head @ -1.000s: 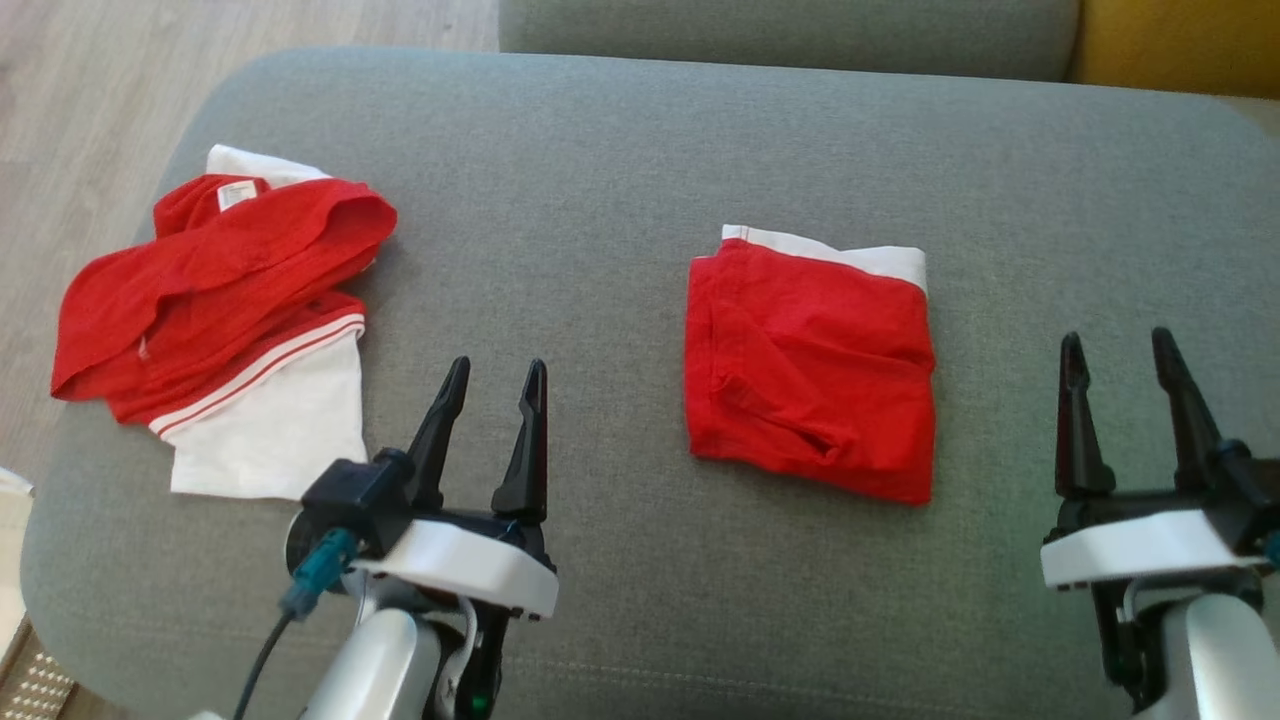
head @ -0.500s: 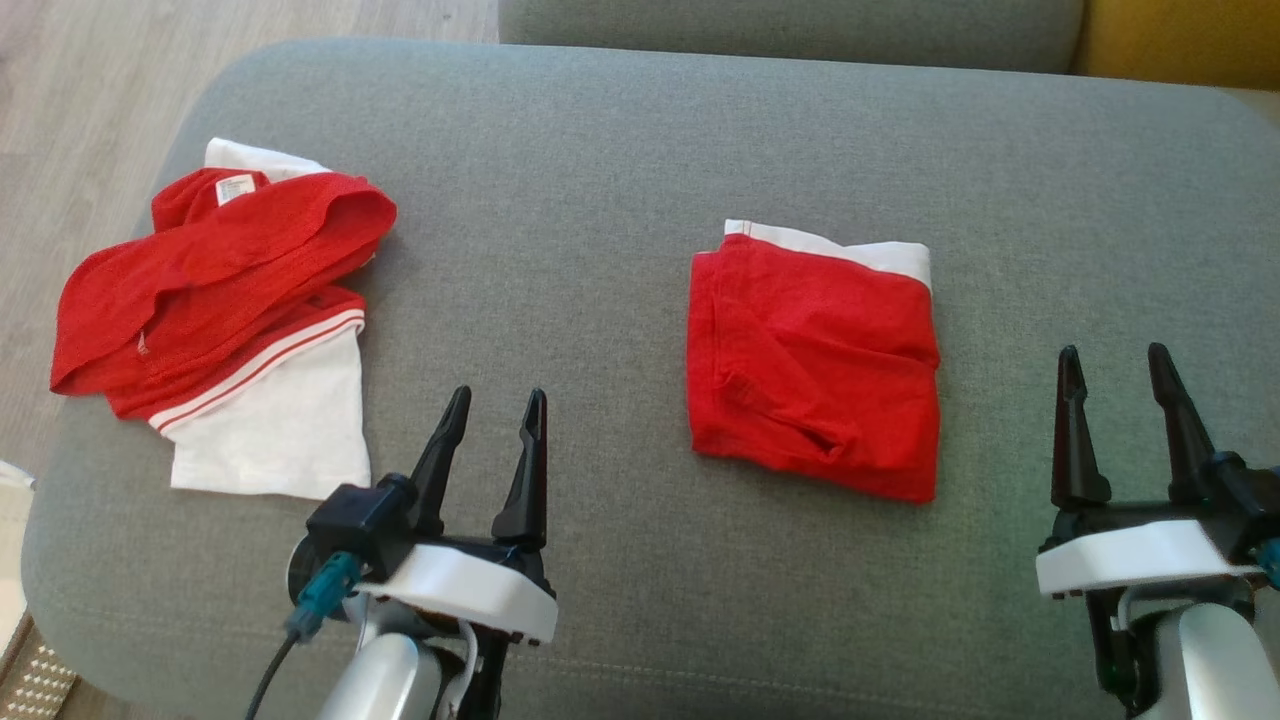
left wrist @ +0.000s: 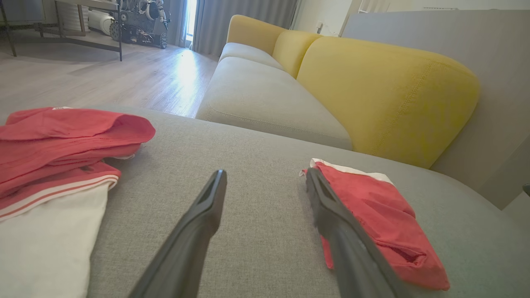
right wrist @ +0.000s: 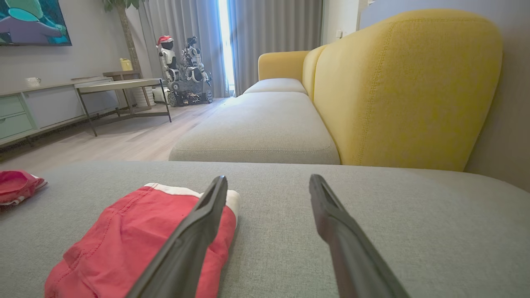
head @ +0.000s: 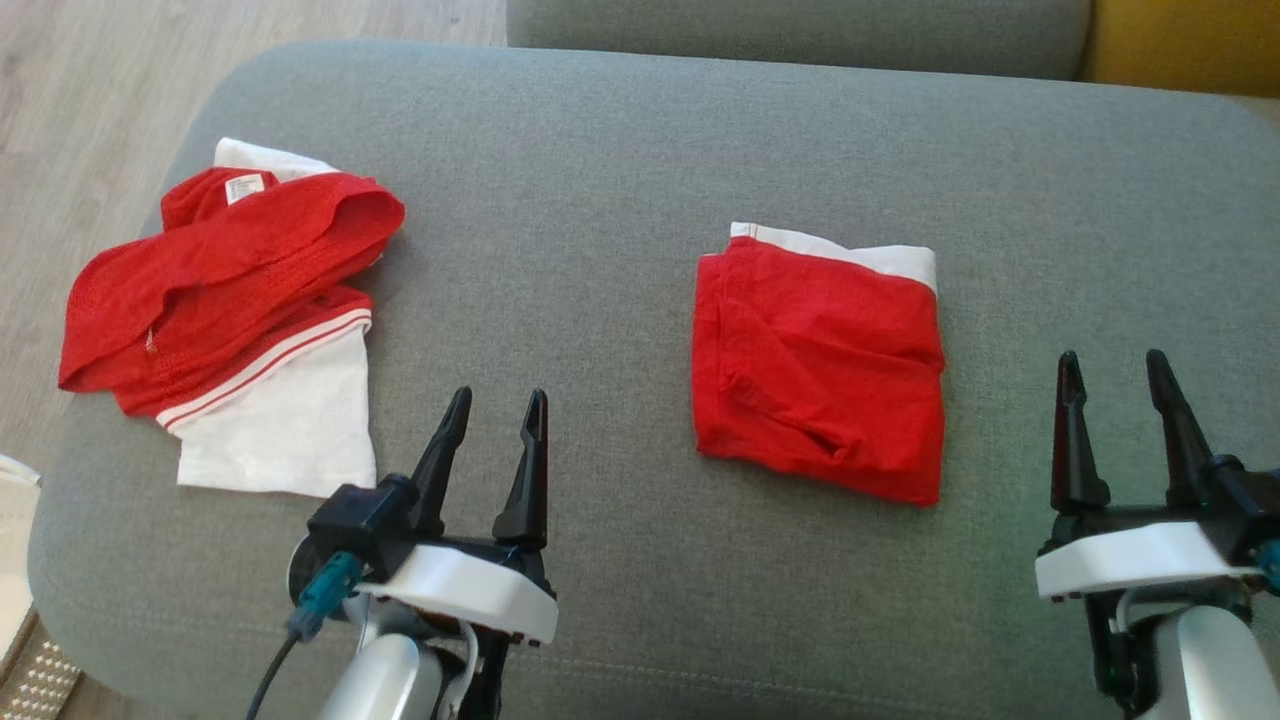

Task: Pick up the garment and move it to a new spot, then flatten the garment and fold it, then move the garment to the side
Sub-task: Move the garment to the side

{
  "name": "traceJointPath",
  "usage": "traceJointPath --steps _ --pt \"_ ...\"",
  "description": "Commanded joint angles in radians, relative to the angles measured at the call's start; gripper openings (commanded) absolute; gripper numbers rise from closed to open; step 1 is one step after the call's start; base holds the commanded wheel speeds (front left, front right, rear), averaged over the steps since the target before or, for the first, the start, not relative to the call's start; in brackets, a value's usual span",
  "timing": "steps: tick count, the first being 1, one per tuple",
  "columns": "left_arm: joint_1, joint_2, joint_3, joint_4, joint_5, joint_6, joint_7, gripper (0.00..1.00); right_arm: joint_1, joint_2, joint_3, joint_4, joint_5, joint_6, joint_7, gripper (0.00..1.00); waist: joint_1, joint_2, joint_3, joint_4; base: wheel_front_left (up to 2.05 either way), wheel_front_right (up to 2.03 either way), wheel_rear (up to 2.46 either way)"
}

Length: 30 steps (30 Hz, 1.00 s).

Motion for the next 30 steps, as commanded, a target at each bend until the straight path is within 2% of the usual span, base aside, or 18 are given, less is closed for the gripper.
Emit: traceJointPath --steps 1,6,11,21,29,30 --pt "-0.033 0.002 0.033 -0.029 0.004 -0.002 -0.006 1.00 -0.023 -0.004 0.025 -0.025 0.013 -0.001 -0.007 1.00 0.0000 0.0000 0.003 0.001 0.00 0.00 0.00" --pt "-0.043 0.002 0.029 -0.034 0.004 -0.005 -0.006 1.00 -0.059 -0.004 0.079 0.015 0.089 -0.001 0.035 1.00 0.0000 0.0000 0.035 0.011 0.00 0.00 0.00" --pt "-0.062 0.002 0.024 -0.034 0.001 -0.006 -0.006 1.00 -0.133 -0.004 0.112 0.116 0.181 -0.001 0.110 1.00 0.0000 0.0000 0.077 0.031 0.00 0.00 0.00" --pt "-0.094 0.002 0.031 -0.033 -0.007 -0.004 -0.006 1.00 -0.259 -0.019 0.129 0.314 0.276 -0.001 0.190 1.00 0.0000 0.0000 0.130 0.079 0.00 0.00 0.00" --pt "-0.106 0.002 0.027 -0.042 -0.016 0.002 -0.006 1.00 -0.325 -0.035 0.146 0.403 0.303 -0.001 0.212 1.00 0.0000 0.0000 0.159 0.093 0.00 0.00 0.00" --pt "-0.108 0.002 0.025 -0.043 -0.018 0.003 -0.006 1.00 -0.331 -0.038 0.156 0.410 0.306 -0.001 0.215 0.78 0.0000 0.0000 0.162 0.094 0.00 0.00 0.00"
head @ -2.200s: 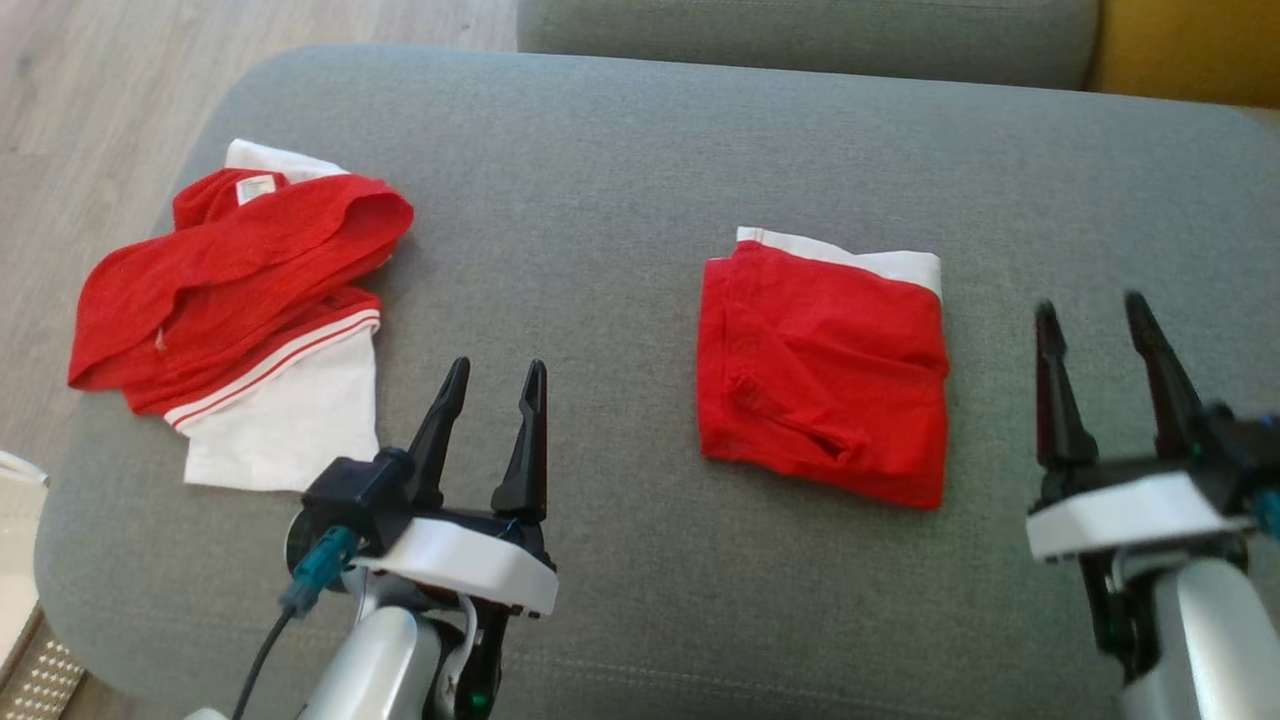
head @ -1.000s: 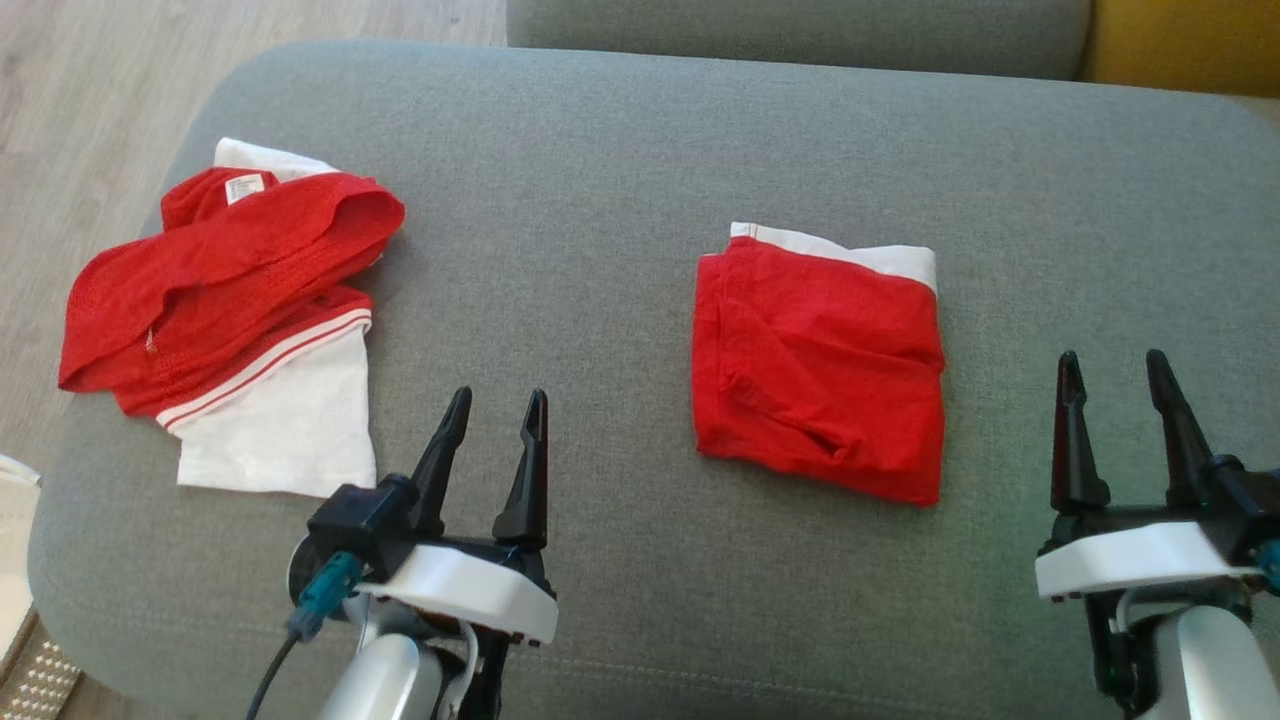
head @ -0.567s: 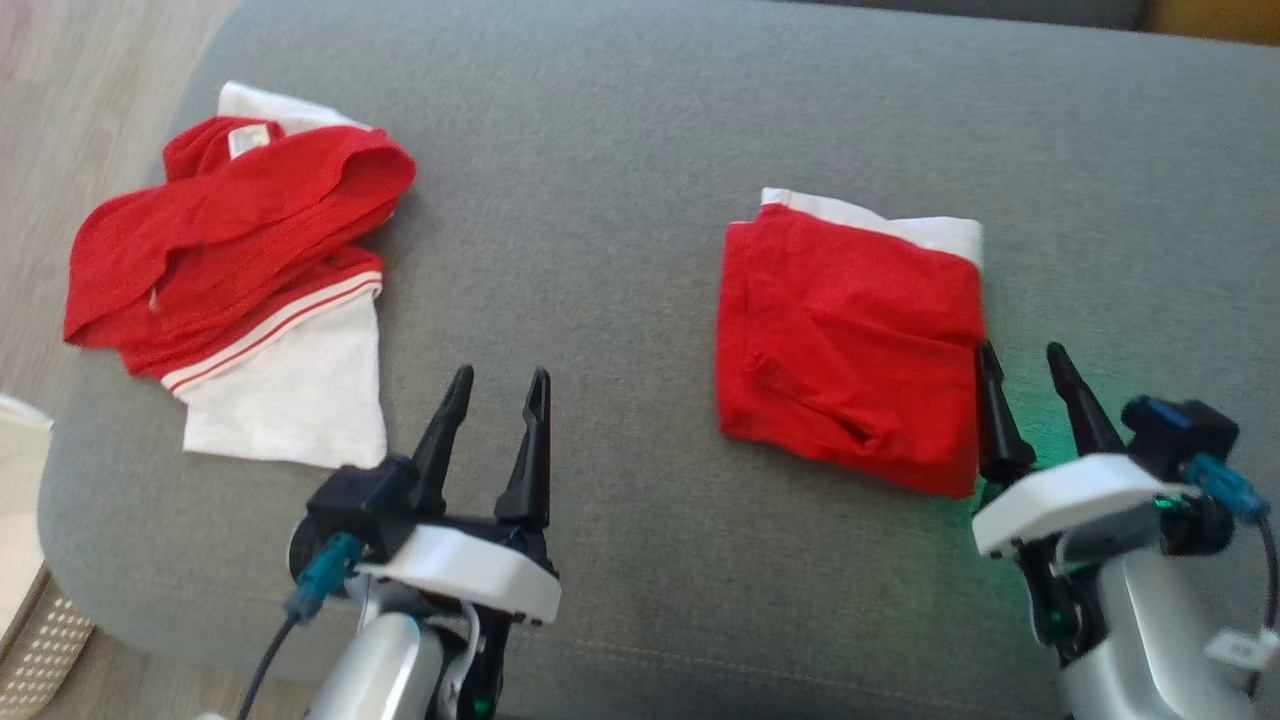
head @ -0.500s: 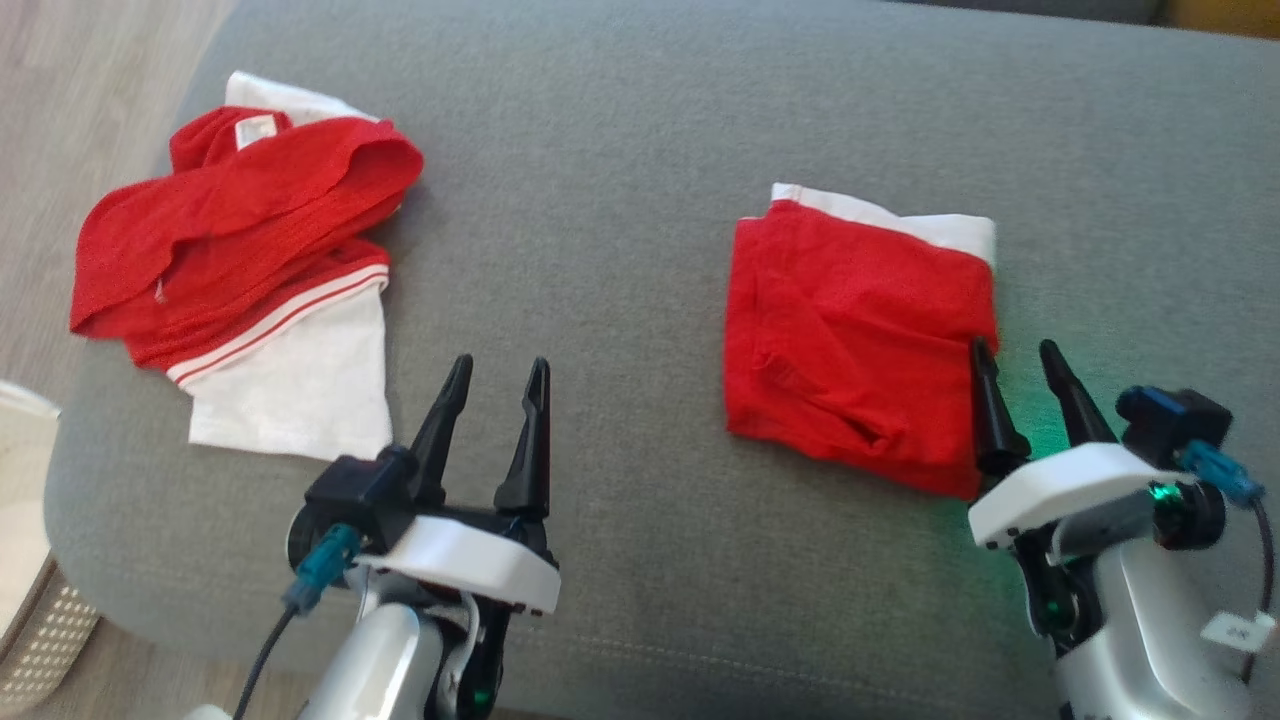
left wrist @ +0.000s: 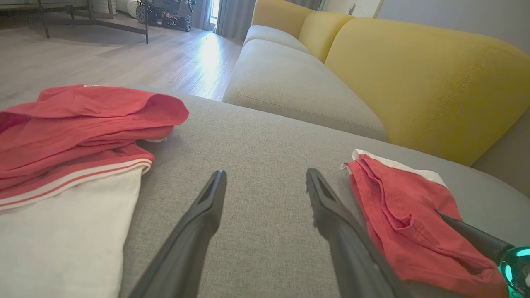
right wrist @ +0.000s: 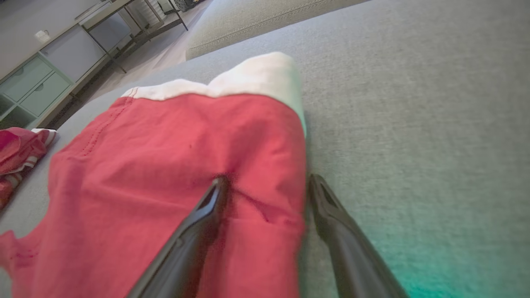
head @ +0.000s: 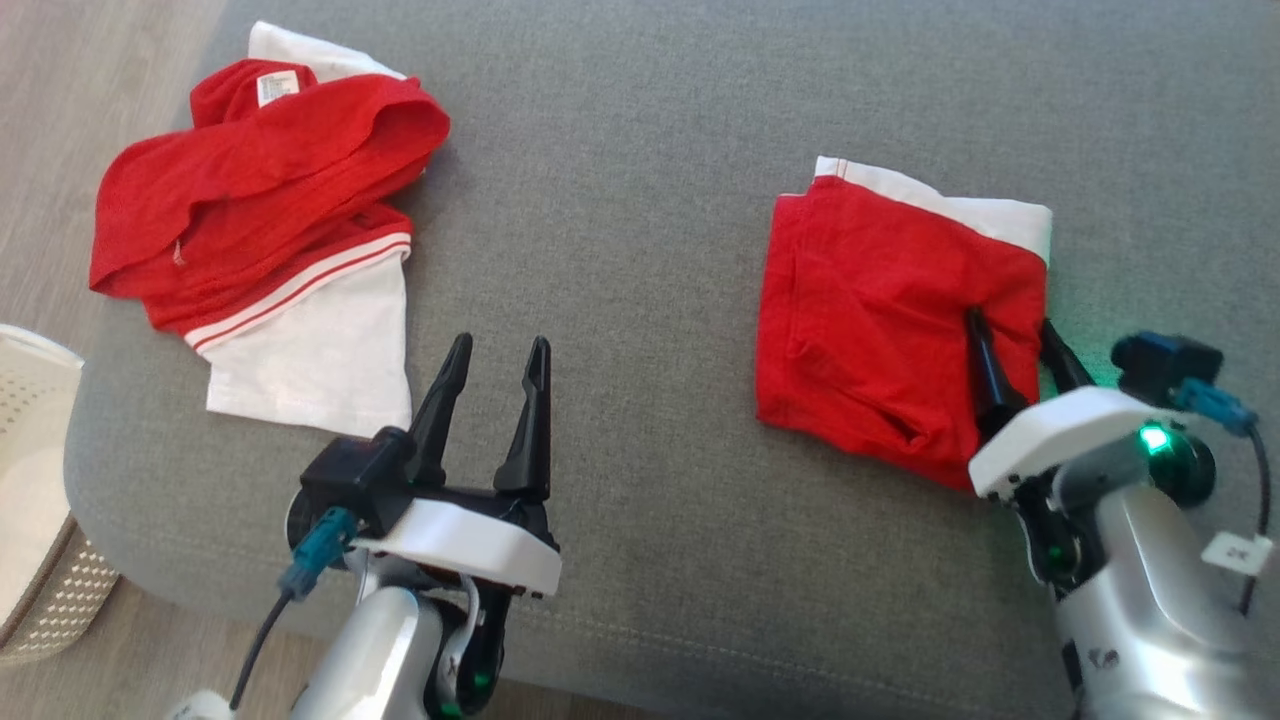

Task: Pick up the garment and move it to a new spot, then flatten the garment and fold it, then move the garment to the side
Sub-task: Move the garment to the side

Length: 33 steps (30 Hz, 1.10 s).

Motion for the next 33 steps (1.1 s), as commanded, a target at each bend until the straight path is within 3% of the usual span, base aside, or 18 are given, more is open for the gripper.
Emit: traceJointPath --steps 1,2,14,21,33 --pt "-0.038 0.002 0.028 -0.038 -0.007 0.003 -0.006 1.00 -0.028 -0.009 0.049 -0.008 0.010 -0.001 0.008 0.12 0.0000 0.0000 0.007 0.002 0.00 0.00 0.00" --pt "-0.039 0.002 0.026 -0.038 -0.008 0.003 -0.006 1.00 -0.031 -0.015 0.066 -0.005 0.009 -0.001 0.008 0.00 0.0000 0.0000 0.009 0.002 0.00 0.00 0.00" --pt "-0.052 0.002 0.031 -0.049 -0.001 0.005 -0.006 1.00 -0.093 -0.134 0.227 -0.001 -0.084 -0.001 -0.027 0.00 0.0000 0.0000 0.022 -0.046 0.00 0.00 0.00" --pt "-0.091 0.002 0.047 -0.064 0.029 -0.013 -0.006 1.00 -0.196 -0.296 0.319 -0.044 -0.062 -0.001 0.036 0.00 0.0000 0.0000 0.078 -0.133 0.00 0.00 0.00" --pt "-0.174 0.002 0.088 -0.091 0.095 -0.055 -0.006 1.00 -0.327 -0.502 0.321 -0.037 0.021 -0.001 0.077 0.00 0.0000 0.0000 0.195 -0.271 0.00 0.00 0.00"
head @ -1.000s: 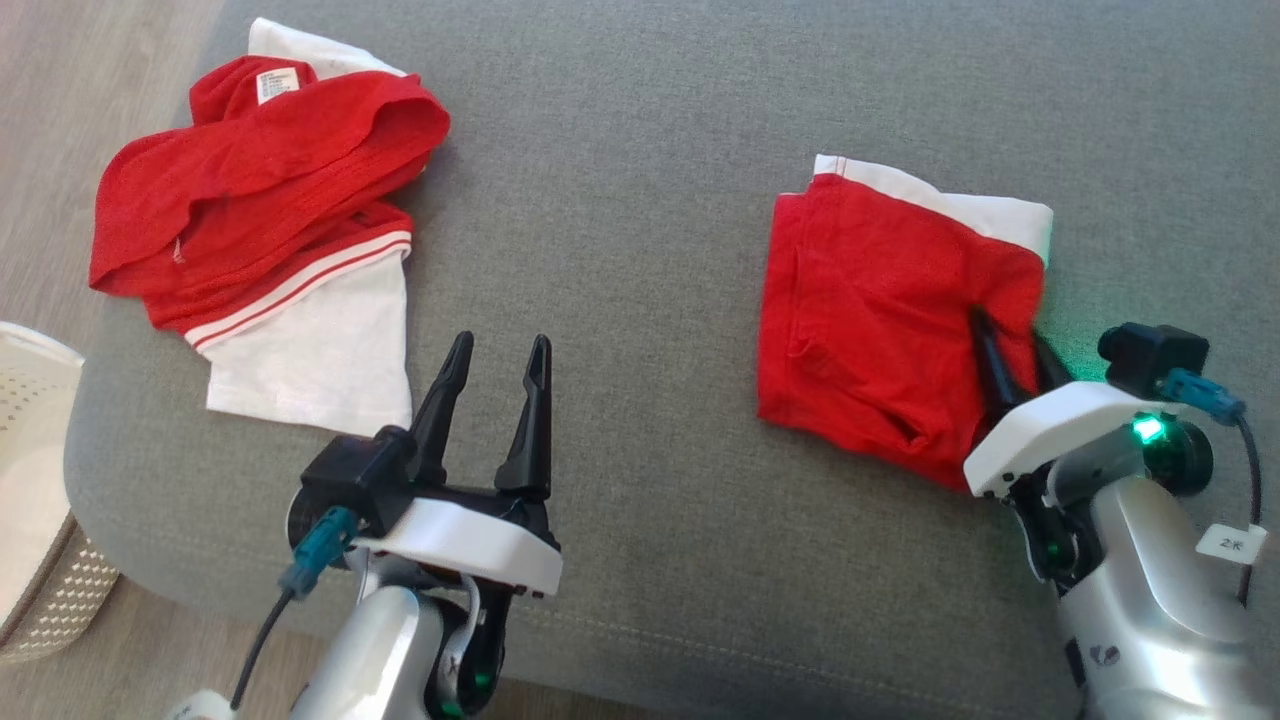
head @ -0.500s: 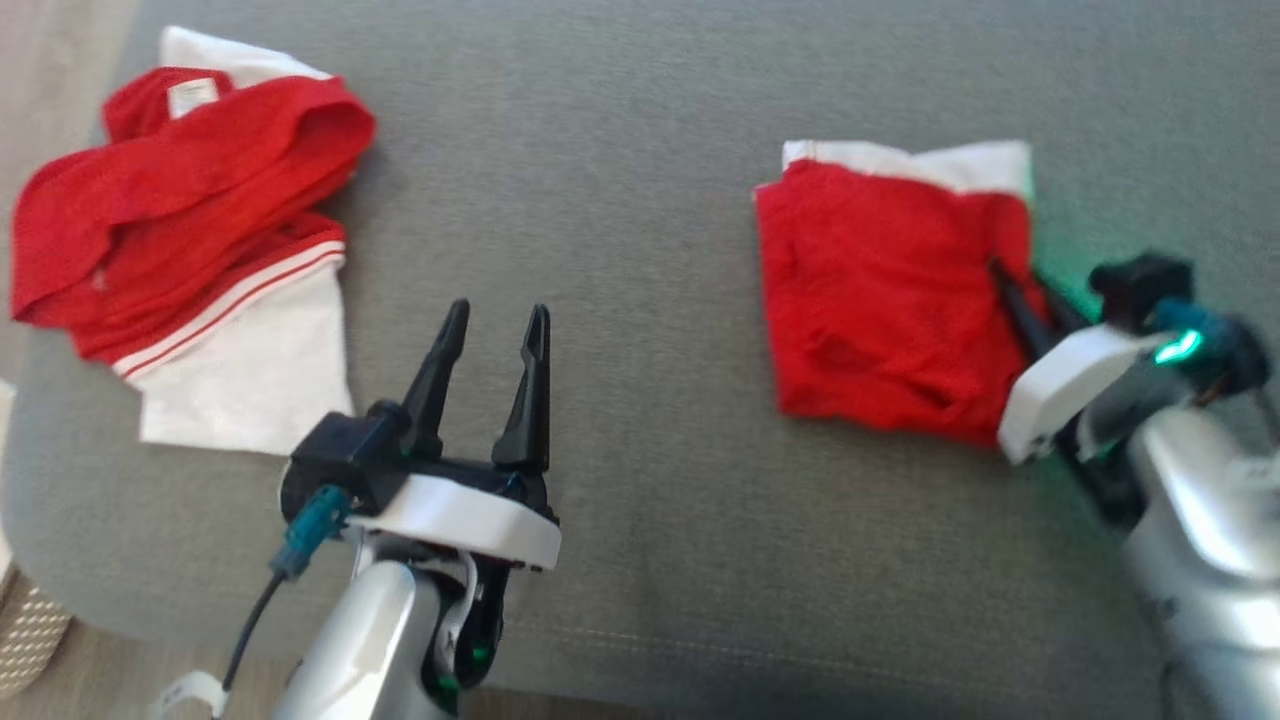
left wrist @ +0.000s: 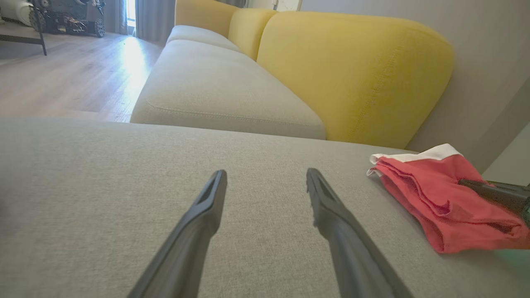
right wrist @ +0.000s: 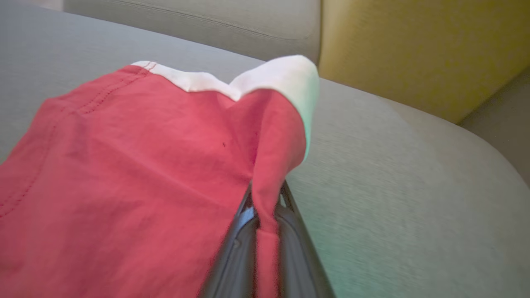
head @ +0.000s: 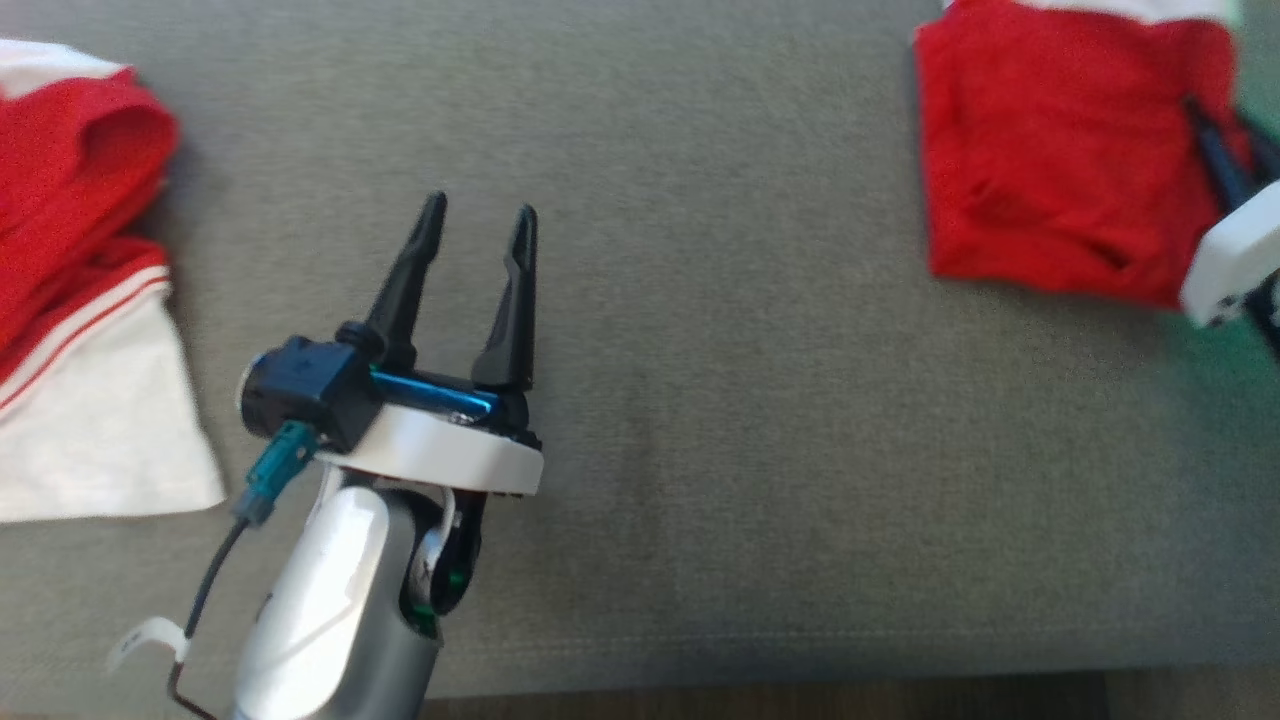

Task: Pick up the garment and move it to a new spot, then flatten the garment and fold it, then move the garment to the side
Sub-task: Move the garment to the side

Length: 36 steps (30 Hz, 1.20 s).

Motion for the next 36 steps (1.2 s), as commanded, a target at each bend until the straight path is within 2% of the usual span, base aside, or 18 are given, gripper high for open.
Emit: traceJointPath --steps 1,13,17,28,29,30,36 --pt "-0.029 0.005 0.042 -0.042 0.016 -0.009 -0.005 1.00 -0.027 -0.050 -0.007 -0.013 0.013 -0.001 0.000 0.00 -0.0001 0.0000 0.045 -0.045 0.00 0.00 0.00" --pt "-0.060 0.005 0.057 -0.071 0.054 -0.036 -0.005 1.00 -0.106 -0.128 -0.114 0.091 0.035 -0.001 -0.026 0.00 -0.0001 0.0000 0.124 -0.110 0.00 0.00 0.00" --pt "-0.064 0.005 0.059 -0.077 0.057 -0.039 -0.005 1.00 -0.121 -0.119 -0.140 0.084 -0.001 -0.001 -0.019 0.00 -0.0001 0.0000 0.137 -0.116 0.00 0.00 0.00" --pt "-0.074 0.005 0.058 -0.075 0.045 -0.041 -0.005 1.00 -0.132 -0.042 -0.343 0.109 -0.155 -0.001 -0.011 0.01 -0.0001 0.0000 0.151 -0.106 0.00 0.00 0.00" --pt "-0.075 0.005 0.058 -0.074 0.044 -0.041 -0.005 1.00 -0.130 -0.033 -0.358 0.107 -0.167 -0.001 -0.009 0.45 -0.0001 0.0000 0.151 -0.105 0.00 0.00 0.00" --pt "-0.075 0.005 0.058 -0.073 0.042 -0.041 -0.005 1.00 -0.128 -0.023 -0.373 0.104 -0.174 -0.001 -0.006 1.00 -0.0001 0.0000 0.149 -0.103 0.00 0.00 0.00" --pt "-0.070 0.005 0.057 -0.060 0.027 -0.037 -0.005 1.00 -0.118 0.040 -0.404 0.036 -0.150 -0.001 0.007 1.00 -0.0001 0.0000 0.116 -0.089 0.00 0.00 0.00"
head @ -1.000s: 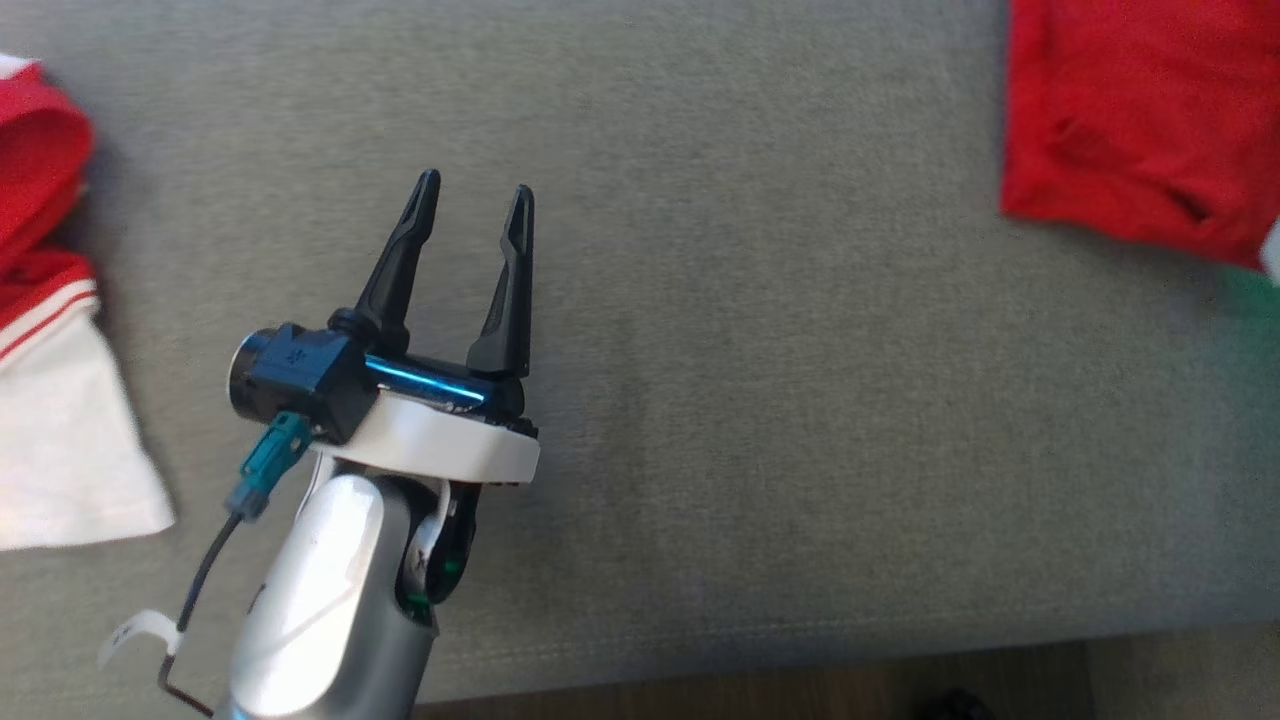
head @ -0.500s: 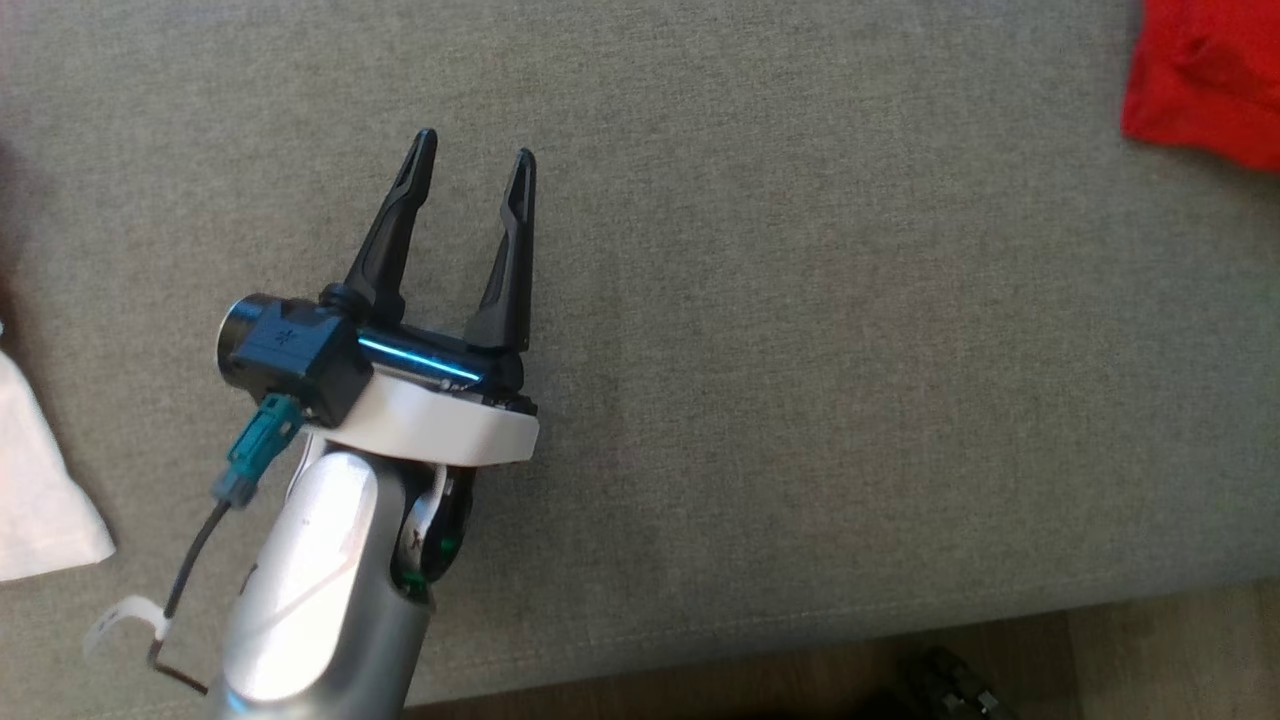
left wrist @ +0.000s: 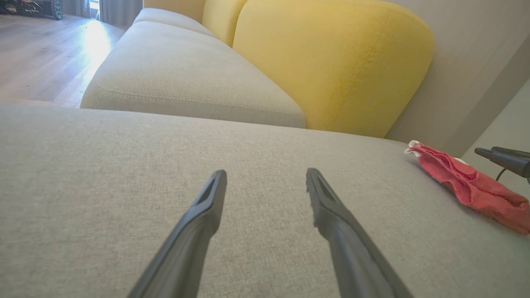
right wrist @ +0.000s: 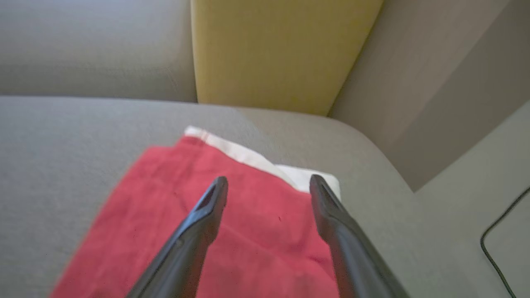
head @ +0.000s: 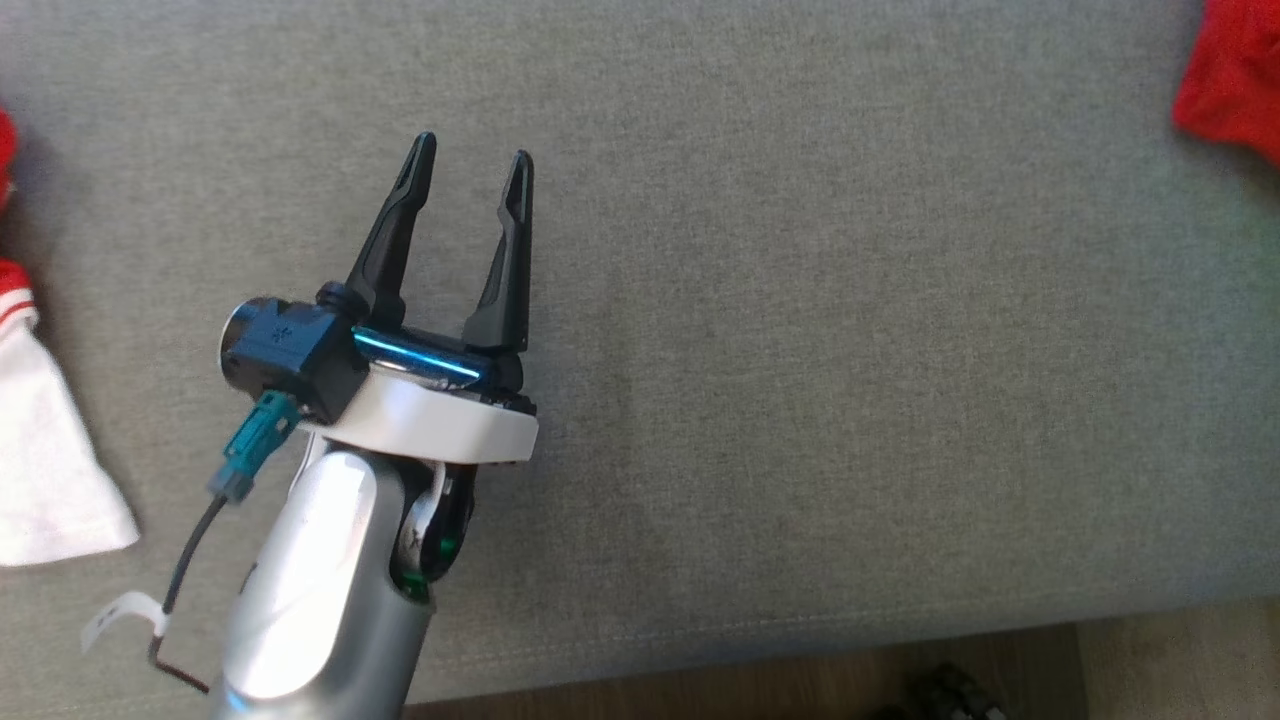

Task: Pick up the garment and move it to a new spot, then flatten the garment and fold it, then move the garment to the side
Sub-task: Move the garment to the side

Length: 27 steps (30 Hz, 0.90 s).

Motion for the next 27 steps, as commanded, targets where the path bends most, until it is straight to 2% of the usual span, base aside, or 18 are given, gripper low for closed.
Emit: traceJointPath --steps 1,9,14,20,27 --pt "-0.012 0.006 0.032 -0.026 -0.006 0.002 -0.005 1.00 0.013 -0.019 0.003 -0.047 0.008 -0.001 0.002 1.00 -0.0001 0.0000 -0.017 0.008 0.00 0.00 0.00" --pt "0.007 0.006 0.018 -0.020 -0.053 0.031 -0.005 1.00 0.040 0.048 0.084 -0.218 0.077 -0.001 -0.012 1.00 -0.0001 0.0000 -0.131 0.053 0.00 0.00 0.00" --pt "0.035 0.006 0.018 -0.017 -0.073 0.051 -0.005 1.00 0.104 0.114 0.137 -0.325 0.114 -0.001 -0.022 1.00 -0.0001 0.0000 -0.208 0.086 0.00 0.00 0.00" --pt "0.086 0.006 0.024 0.004 -0.082 0.067 -0.005 1.00 0.232 0.217 0.172 -0.414 0.078 -0.001 -0.089 1.00 -0.0001 0.0000 -0.289 0.124 0.00 0.00 0.00" --pt "0.136 0.006 0.022 0.046 -0.078 0.074 -0.005 1.00 0.402 0.312 0.209 -0.442 0.017 -0.001 -0.170 1.00 -0.0001 0.0000 -0.355 0.173 0.00 0.00 0.00"
